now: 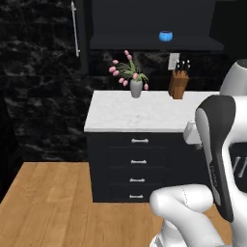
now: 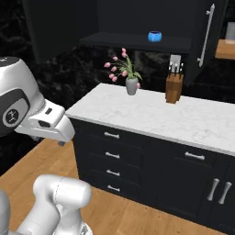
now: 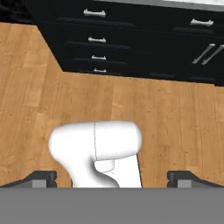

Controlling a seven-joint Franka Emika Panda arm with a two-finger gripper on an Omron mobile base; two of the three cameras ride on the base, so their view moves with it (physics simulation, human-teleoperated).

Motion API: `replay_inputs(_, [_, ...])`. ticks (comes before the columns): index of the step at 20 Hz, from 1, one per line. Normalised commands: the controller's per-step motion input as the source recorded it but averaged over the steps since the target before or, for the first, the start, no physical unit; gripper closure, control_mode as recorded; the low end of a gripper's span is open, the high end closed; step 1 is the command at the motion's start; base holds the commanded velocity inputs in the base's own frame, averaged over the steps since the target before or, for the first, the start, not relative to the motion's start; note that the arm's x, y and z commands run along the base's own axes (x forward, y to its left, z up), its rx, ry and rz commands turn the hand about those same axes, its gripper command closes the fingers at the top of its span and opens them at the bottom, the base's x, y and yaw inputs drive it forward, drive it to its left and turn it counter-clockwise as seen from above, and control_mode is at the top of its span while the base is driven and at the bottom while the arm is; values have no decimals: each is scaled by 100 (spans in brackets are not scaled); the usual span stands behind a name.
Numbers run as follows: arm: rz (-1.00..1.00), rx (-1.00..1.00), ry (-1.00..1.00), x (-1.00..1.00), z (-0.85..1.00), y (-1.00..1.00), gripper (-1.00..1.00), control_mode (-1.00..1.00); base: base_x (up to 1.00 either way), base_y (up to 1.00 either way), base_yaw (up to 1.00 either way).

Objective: Gather all objects into one cabinet and sort the glasses and bowls to opposite sides.

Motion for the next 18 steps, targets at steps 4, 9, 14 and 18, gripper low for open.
replay_inputs(4, [0, 0, 0, 0, 0, 0, -100, 100, 37, 16, -39])
replay_inputs(9, [0, 0, 0, 0, 0, 0, -100, 100, 38, 12, -28])
replay_inputs(14, [0, 0, 0, 0, 0, 0, -100, 100, 69, 0, -24])
replay_inputs(18, [0, 0, 0, 0, 0, 0, -100, 100, 67, 0, -16])
